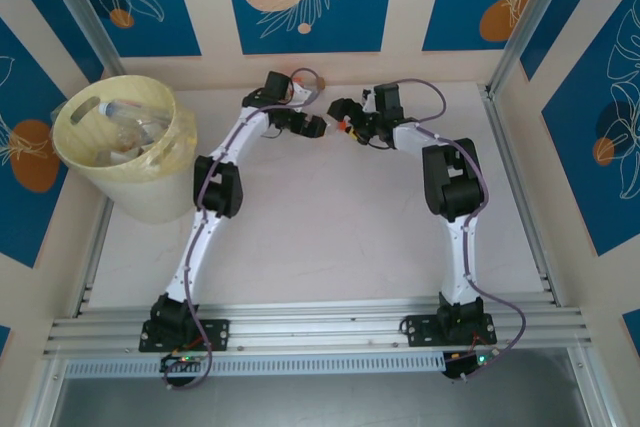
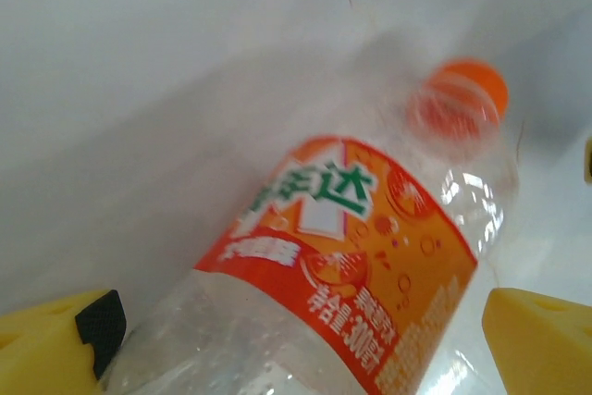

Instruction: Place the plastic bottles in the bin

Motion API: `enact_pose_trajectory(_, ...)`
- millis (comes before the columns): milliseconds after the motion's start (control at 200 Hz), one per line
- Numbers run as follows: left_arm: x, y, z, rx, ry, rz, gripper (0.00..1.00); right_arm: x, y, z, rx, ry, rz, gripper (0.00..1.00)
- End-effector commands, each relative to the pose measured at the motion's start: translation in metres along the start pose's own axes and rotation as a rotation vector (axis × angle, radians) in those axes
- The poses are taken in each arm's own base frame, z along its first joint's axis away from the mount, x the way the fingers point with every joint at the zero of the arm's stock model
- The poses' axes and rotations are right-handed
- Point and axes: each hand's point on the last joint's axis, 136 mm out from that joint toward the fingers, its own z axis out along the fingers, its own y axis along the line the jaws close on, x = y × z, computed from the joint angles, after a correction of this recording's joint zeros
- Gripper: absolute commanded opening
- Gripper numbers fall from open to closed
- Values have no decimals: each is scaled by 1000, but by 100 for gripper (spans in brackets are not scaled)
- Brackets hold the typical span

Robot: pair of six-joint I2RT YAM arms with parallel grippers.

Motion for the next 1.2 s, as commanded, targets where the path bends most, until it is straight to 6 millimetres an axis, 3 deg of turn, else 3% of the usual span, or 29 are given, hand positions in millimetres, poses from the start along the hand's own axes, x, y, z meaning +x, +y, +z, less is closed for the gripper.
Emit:
enact_pose_trajectory(0,15,-29,-7,32,93,72,99,1,7,7,-48,25,52,97)
enact_pose_trajectory(170,21,-45,-10,-11,140,148,97,1,3,4,-38,26,73,97)
enact_pose_trajectory(330,25,-25,1,-214,175,223,92,-1,0,-1,-44,29,118,97)
enact_pose_trajectory(535,24,-3,1,-375,180,233,71,-2,-2,-6,-48,29,138,96)
enact_pose_trajectory(760,13,-17,-7,-334,151,235,48,-8,6,-22,-48,-2,101,96)
enact_pose_trajectory(955,-10,-43,-48,-308,108,220,43,-9,17,-58,-52,-44,42,96)
enact_pose_trajectory(1195,-51,-108,-143,-209,-40,218,43,-1,28,-113,-5,-122,-59,97)
